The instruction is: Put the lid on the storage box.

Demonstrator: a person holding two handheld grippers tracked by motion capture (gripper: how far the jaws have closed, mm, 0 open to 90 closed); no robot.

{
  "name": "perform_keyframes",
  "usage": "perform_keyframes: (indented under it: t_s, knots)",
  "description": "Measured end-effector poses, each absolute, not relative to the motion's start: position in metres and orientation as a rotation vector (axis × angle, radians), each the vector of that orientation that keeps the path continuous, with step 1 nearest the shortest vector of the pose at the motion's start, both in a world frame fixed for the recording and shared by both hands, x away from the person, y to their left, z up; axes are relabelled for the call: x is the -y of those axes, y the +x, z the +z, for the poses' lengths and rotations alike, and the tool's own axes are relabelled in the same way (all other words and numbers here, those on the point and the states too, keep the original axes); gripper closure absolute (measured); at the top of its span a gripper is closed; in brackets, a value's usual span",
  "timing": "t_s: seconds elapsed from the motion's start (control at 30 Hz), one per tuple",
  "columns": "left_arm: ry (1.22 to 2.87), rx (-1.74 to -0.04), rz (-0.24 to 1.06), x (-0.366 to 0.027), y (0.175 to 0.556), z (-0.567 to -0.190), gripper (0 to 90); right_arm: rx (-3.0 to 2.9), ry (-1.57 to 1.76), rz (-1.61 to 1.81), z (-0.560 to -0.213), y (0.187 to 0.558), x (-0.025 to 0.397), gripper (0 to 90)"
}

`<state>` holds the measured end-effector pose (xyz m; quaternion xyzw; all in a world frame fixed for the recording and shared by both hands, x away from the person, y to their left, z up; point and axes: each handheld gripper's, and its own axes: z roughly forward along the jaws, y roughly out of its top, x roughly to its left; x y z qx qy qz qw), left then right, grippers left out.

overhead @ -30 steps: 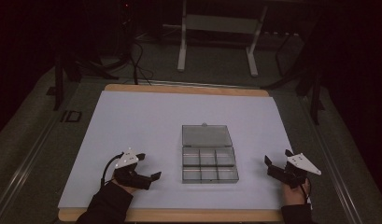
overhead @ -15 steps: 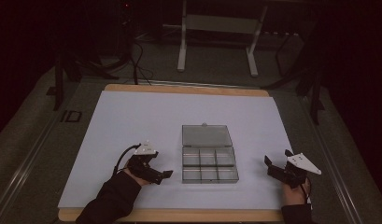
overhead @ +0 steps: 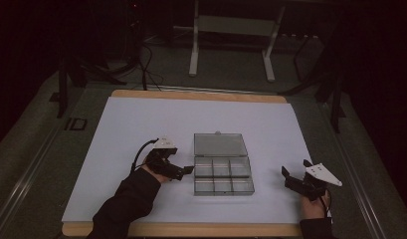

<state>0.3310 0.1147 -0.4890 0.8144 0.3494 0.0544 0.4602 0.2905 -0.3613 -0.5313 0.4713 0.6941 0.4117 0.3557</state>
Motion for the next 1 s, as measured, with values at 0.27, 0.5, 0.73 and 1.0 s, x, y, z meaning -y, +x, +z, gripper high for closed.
perform_keyframes:
  t_s: [0.27, 0.5, 0.73, 1.0]
  knots:
    - [1.987, -0.882, 0.146, -0.102, 0.352, -0.481, 2.1, -1.794, 1.214, 1.060, -0.531, 0.290, 0.361, 13.6]
    - [1.971, -0.924, 0.154, -0.094, 0.365, -0.478, 2.1, -1.796, 1.211, 1.060, -0.531, 0.290, 0.361, 13.6]
    - [1.978, -1.009, 0.198, -0.082, 0.378, -0.480, 2.1, -1.798, 1.207, 1.064, -0.531, 0.290, 0.361, 14.0]
    - [1.979, -1.058, 0.143, -0.071, 0.392, -0.489, 2.1, -1.800, 1.203, 1.055, -0.531, 0.290, 0.360, 14.0]
